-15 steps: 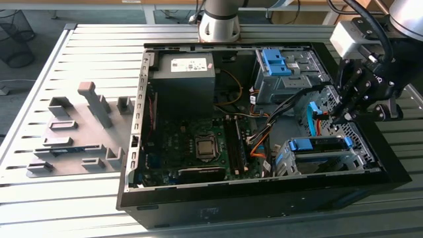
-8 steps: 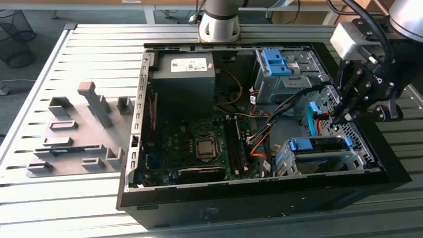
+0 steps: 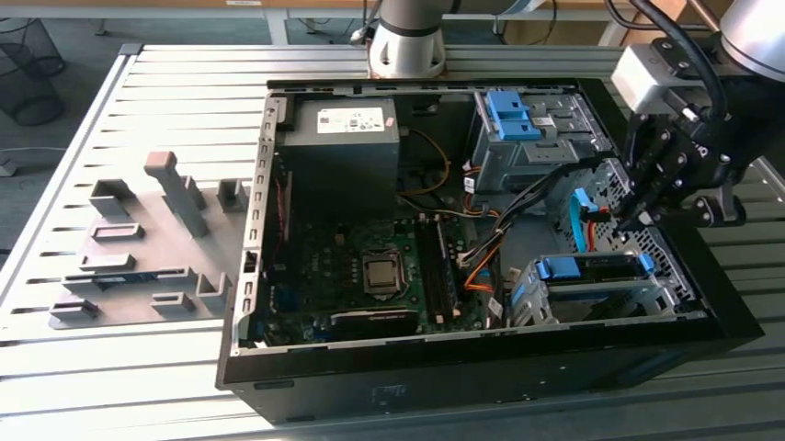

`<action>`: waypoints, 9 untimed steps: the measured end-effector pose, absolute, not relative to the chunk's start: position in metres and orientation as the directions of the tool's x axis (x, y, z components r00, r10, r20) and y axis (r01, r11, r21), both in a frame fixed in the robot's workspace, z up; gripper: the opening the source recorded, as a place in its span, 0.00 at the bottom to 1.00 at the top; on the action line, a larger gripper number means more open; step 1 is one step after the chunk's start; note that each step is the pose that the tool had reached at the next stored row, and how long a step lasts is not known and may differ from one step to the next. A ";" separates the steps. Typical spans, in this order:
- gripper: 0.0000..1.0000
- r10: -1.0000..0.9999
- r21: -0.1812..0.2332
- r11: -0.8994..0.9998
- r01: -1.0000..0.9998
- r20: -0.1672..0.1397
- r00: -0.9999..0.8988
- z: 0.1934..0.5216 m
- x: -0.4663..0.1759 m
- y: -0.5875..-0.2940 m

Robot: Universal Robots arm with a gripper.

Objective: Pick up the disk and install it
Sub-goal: 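Insert the first disk wire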

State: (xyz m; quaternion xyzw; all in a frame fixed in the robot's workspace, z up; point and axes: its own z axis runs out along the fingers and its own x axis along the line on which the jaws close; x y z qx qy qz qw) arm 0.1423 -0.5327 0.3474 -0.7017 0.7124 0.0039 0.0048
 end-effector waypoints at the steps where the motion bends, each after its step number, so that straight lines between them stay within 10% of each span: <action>1: 0.22 -1.000 -0.002 0.015 -1.000 -0.013 -0.015 0.347 0.142 -0.533; 9: 0.16 -1.000 -0.008 0.013 -1.000 -0.017 -0.013 0.347 0.142 -0.534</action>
